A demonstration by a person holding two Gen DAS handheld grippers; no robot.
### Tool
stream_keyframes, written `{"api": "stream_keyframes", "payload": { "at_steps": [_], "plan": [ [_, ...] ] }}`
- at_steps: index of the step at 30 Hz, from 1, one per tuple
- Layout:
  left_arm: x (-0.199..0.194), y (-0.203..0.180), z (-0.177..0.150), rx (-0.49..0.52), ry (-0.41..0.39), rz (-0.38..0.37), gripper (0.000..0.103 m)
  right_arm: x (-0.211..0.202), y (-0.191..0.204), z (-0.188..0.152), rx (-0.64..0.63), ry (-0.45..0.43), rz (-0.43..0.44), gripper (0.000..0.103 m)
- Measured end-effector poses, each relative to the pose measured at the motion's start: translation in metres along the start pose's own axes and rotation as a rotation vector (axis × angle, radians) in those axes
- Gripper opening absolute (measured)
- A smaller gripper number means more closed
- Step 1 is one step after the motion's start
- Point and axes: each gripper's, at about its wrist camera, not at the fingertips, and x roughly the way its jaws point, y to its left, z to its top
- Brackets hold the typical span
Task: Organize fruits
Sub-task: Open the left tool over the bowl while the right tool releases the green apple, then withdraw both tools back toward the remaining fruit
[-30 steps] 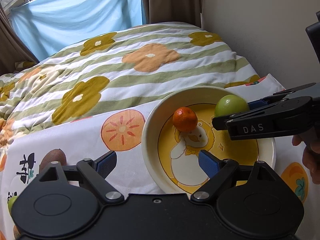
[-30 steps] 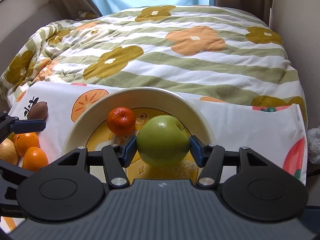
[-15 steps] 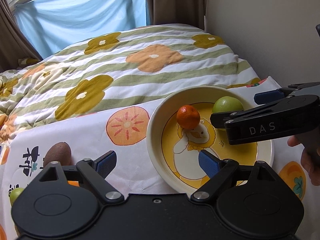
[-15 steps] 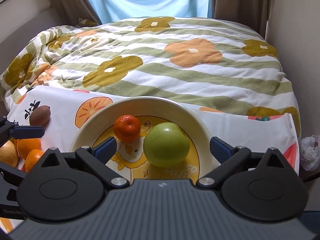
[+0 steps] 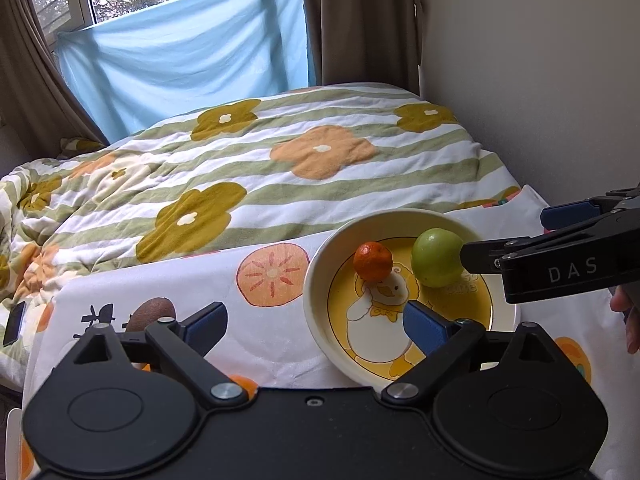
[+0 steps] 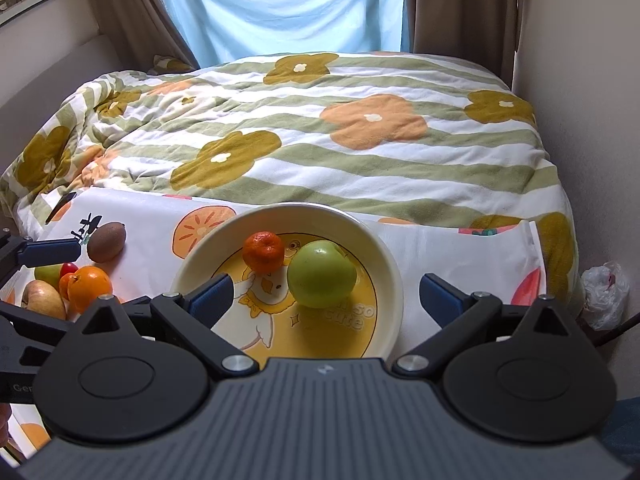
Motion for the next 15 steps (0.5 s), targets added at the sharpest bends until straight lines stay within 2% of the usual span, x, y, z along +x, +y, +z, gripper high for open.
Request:
{"api": "stream_keyframes", "payload": {
  "at_steps": [6,15],
  "plan": [
    [-0.035,-0.003,-0.005,-0.020,-0.053,0.036,0.099,-0.033,0.006,-0.006,-0.011,-0.002,0.001,0.103],
    [-0.085,0.009,-0.031,-0.091,-0.107,0.119,0.101,-0.067,0.025,-0.019,-0.010,-0.005,0.065,0.103]
  ]
}}
